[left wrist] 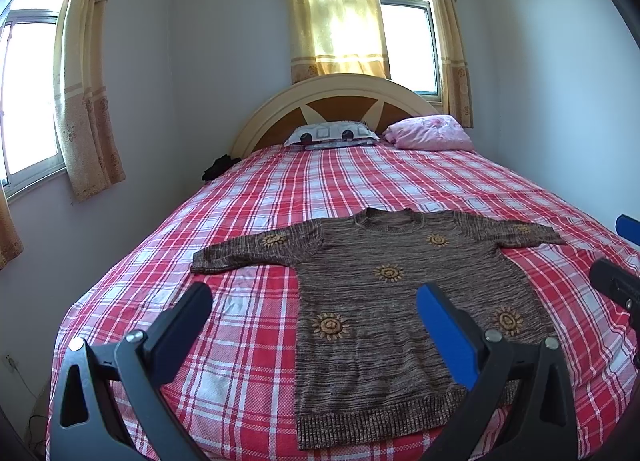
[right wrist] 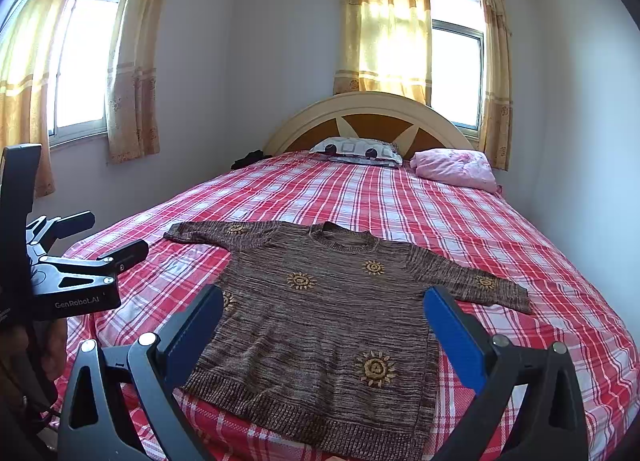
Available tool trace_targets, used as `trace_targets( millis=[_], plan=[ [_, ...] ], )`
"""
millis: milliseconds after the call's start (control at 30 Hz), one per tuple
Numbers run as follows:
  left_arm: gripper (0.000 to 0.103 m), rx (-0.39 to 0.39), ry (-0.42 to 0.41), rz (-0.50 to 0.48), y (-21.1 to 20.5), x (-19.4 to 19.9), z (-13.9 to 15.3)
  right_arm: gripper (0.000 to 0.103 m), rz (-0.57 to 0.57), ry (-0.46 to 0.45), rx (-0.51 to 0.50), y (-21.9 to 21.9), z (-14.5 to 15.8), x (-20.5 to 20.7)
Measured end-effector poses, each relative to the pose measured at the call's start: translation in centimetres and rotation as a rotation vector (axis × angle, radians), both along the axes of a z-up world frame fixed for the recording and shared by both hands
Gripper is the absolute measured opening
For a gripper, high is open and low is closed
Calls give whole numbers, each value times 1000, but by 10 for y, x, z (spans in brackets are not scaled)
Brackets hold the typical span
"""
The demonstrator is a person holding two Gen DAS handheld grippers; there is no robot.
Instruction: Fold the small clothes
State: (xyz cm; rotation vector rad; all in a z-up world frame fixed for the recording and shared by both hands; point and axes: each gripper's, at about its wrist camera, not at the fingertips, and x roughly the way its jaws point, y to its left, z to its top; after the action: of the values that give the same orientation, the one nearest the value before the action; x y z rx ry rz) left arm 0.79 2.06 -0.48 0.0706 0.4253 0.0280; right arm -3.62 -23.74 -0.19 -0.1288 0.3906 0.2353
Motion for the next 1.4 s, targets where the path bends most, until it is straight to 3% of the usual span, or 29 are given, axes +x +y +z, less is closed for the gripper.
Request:
trace_targets(
  millis=[833, 1400],
  plan=[
    [103, 0, 19, 14, 0, 6, -5, 101, -2, 23, -6, 0, -7, 7],
    [103, 14, 120, 3, -4, 36, -45, 101, -31, 137, -4, -12, -45, 40]
  ],
)
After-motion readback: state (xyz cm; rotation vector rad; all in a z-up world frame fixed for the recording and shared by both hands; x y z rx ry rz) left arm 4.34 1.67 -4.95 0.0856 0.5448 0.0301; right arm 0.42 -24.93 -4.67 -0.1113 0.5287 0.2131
